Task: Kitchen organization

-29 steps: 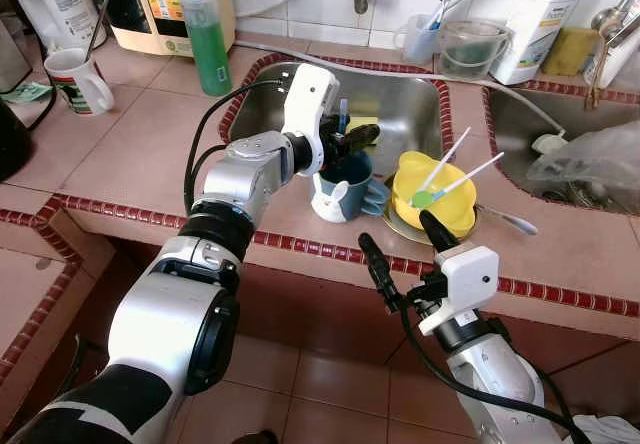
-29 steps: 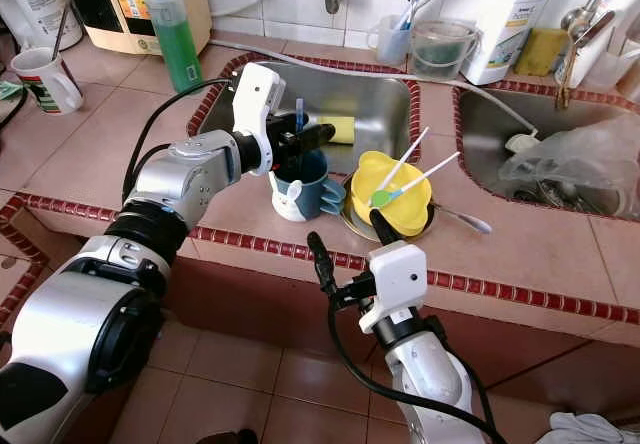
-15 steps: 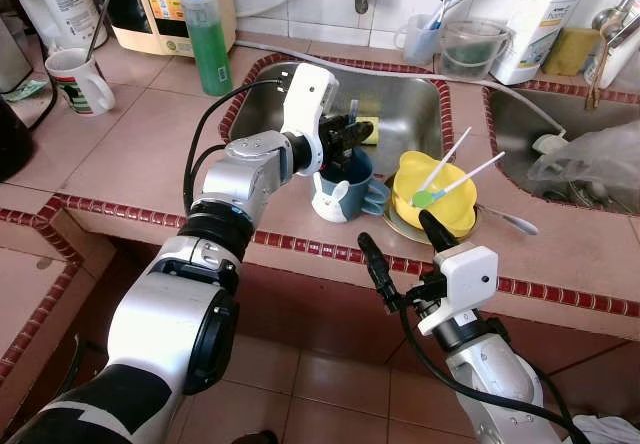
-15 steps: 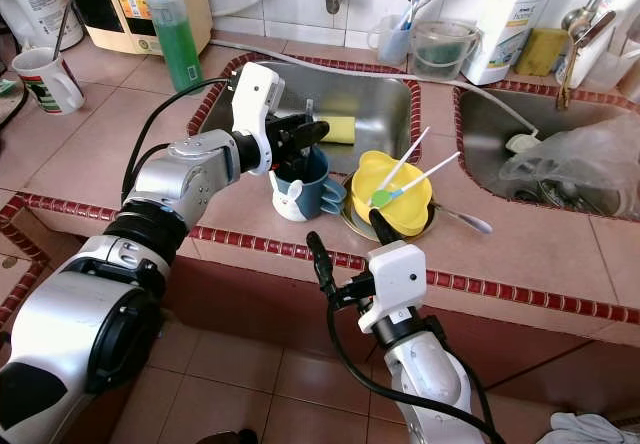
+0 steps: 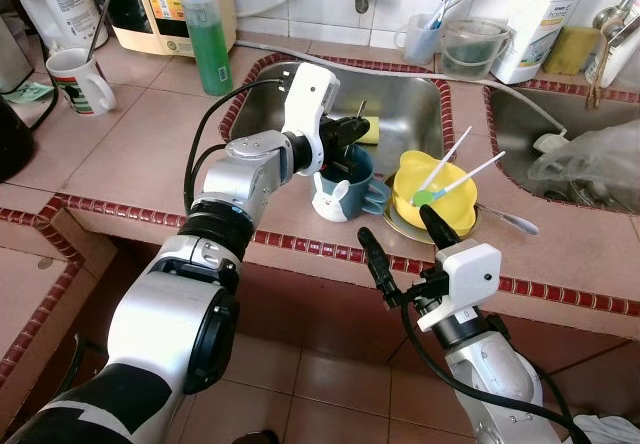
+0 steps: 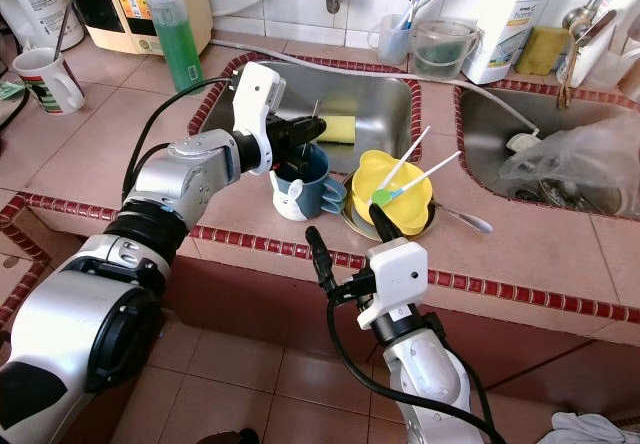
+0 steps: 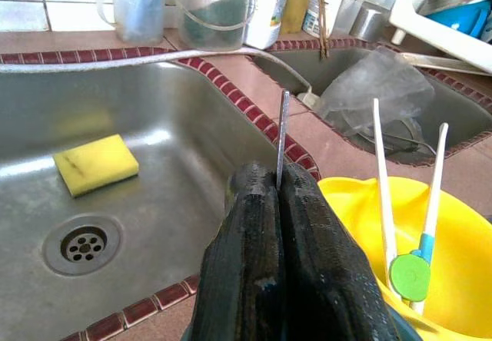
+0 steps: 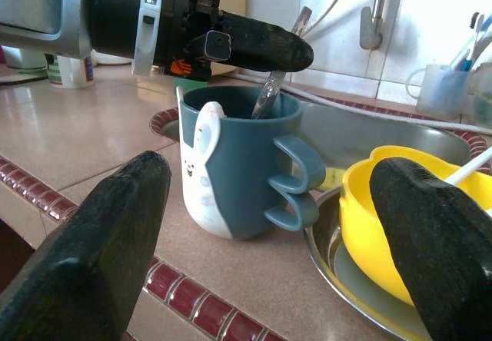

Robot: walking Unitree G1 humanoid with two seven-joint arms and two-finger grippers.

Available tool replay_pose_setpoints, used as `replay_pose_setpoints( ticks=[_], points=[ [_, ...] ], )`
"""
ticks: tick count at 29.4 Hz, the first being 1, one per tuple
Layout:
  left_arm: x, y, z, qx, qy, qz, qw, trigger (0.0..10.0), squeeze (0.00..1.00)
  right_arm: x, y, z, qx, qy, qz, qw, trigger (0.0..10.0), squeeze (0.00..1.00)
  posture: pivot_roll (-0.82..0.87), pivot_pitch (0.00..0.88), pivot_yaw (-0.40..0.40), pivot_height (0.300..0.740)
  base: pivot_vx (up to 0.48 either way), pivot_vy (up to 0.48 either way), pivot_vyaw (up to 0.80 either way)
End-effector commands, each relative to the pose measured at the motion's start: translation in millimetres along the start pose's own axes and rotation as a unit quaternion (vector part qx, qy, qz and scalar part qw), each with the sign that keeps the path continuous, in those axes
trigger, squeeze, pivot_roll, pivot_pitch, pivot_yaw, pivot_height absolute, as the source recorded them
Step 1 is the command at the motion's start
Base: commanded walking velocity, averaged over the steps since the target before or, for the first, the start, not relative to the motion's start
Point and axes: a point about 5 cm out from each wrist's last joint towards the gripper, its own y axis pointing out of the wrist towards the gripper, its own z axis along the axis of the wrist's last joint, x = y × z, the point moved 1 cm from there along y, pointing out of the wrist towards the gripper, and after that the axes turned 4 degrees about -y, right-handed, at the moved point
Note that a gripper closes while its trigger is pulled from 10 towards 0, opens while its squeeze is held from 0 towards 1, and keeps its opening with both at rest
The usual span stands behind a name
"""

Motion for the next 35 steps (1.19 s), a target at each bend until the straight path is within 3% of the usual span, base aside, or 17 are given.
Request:
replay_pose_setpoints(
  ticks=[1,12,13,24,35],
  points=[
    [0.5,0.6,10,0.004,0.015,-0.004,1.000,0.0,0.00,0.8,0.6,4,0.010,-0.003,-0.002,1.000,10.0,0.00,0.03,0.121,0.035,0.740,0.000,0.000,0.00],
    [-6.8,-4.9,19,0.014,0.024,0.006,1.000,0.0,0.00,2.4,4.8,4,0.013,-0.005,0.003,1.000,10.0,0.00,0.04,0.107,0.022,0.740,0.000,0.000,0.00],
    [-8.4,-6.2,19,0.007,0.029,0.008,1.000,10.0,0.00,2.0,5.8,4,0.013,-0.006,0.005,1.000,10.0,0.00,0.04,0.105,0.020,0.740,0.000,0.000,0.00],
    [-8.8,-14.1,36,0.022,0.028,-0.017,0.999,10.0,0.00,1.0,9.2,1,0.011,-0.006,0.016,1.000,10.0,0.00,0.06,0.099,0.004,0.740,0.000,0.000,0.00],
    [2.5,-17.5,49,0.038,0.015,-0.062,0.997,10.0,0.00,-1.5,12.5,-1,0.013,-0.005,0.020,1.000,10.0,0.00,0.07,0.089,0.014,0.740,0.000,0.000,0.00]
  ],
)
